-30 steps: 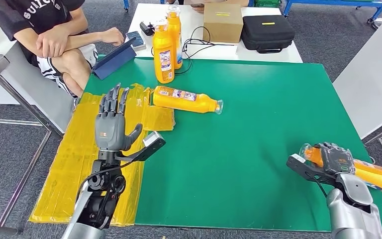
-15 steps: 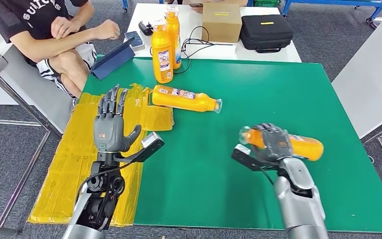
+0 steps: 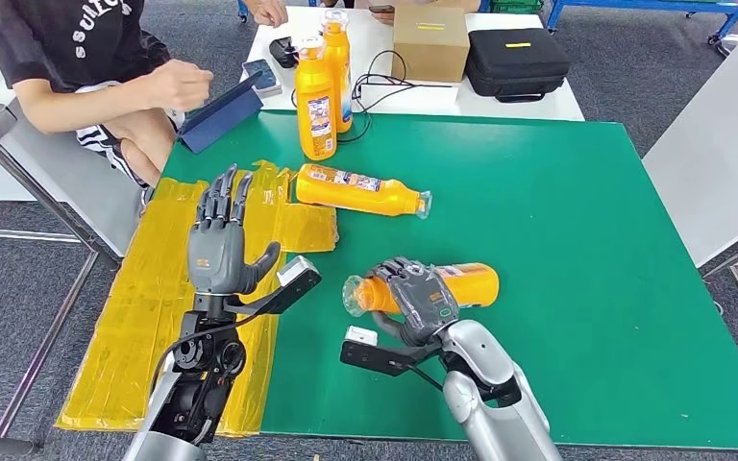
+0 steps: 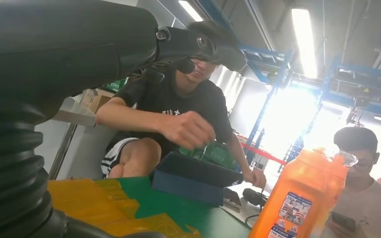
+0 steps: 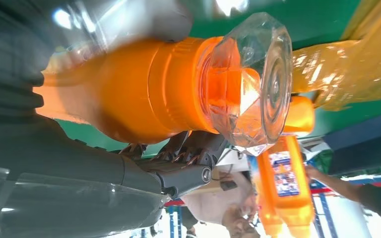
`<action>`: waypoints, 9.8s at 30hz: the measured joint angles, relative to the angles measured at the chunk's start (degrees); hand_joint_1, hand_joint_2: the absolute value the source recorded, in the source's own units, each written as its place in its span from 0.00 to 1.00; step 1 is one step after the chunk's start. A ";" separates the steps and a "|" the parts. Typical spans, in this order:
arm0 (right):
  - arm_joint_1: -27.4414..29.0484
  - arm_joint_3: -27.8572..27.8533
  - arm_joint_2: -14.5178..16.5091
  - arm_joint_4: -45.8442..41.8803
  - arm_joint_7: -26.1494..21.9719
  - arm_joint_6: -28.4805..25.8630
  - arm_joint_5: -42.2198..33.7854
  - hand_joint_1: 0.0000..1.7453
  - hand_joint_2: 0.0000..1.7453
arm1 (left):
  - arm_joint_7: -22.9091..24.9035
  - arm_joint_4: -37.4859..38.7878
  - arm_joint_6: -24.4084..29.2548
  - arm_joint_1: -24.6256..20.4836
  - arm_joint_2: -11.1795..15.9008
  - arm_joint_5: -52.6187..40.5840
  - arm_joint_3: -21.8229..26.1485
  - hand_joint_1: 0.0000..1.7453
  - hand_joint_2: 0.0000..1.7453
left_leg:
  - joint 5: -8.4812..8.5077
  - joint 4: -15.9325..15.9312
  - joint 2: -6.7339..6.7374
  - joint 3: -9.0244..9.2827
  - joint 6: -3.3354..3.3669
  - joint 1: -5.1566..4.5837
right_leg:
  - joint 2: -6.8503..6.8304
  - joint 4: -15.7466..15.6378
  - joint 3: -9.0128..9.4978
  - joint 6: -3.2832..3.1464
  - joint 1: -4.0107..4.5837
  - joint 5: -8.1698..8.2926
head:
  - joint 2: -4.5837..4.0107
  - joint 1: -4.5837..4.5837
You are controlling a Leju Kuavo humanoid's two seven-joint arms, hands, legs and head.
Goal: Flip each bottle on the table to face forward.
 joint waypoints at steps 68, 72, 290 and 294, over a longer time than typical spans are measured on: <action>18.19 -33.88 -2.85 -37.81 -8.68 19.64 7.08 0.00 0.00 | -0.68 5.82 -1.04 -3.68 -0.20 6.80 -7.21 0.00 1.00 | -0.03 0.01 -0.05 0.01 -0.01 -0.04 | -0.06 -0.03 0.01 0.01 -0.02 0.00 | -0.01 -0.01; 17.87 -41.82 -3.15 -33.88 -13.24 20.32 9.00 0.00 0.00 | -0.72 5.99 -1.02 -3.71 -0.40 6.97 -7.43 0.00 1.00 | -0.05 0.01 -0.05 -0.01 0.01 -0.09 | -0.05 -0.03 0.00 0.02 -0.06 0.00 | -0.01 -0.01; -4.18 18.94 10.24 15.01 -9.70 -30.63 -39.06 0.00 1.00 | -15.84 -29.12 -2.30 11.52 4.27 40.67 -1.92 1.00 1.00 | -0.09 -0.03 -0.21 0.11 -0.16 0.17 | -0.23 0.01 0.09 -0.24 0.15 -0.14 | -0.01 0.03; 2.20 8.97 6.66 0.33 -11.53 -28.87 -45.42 0.00 1.00 | -4.61 -24.89 -0.61 9.91 6.17 9.15 -2.30 1.00 1.00 | -0.09 -0.03 -0.28 0.11 -0.15 0.07 | -0.29 0.00 0.10 -0.22 0.03 -0.14 | -0.01 0.04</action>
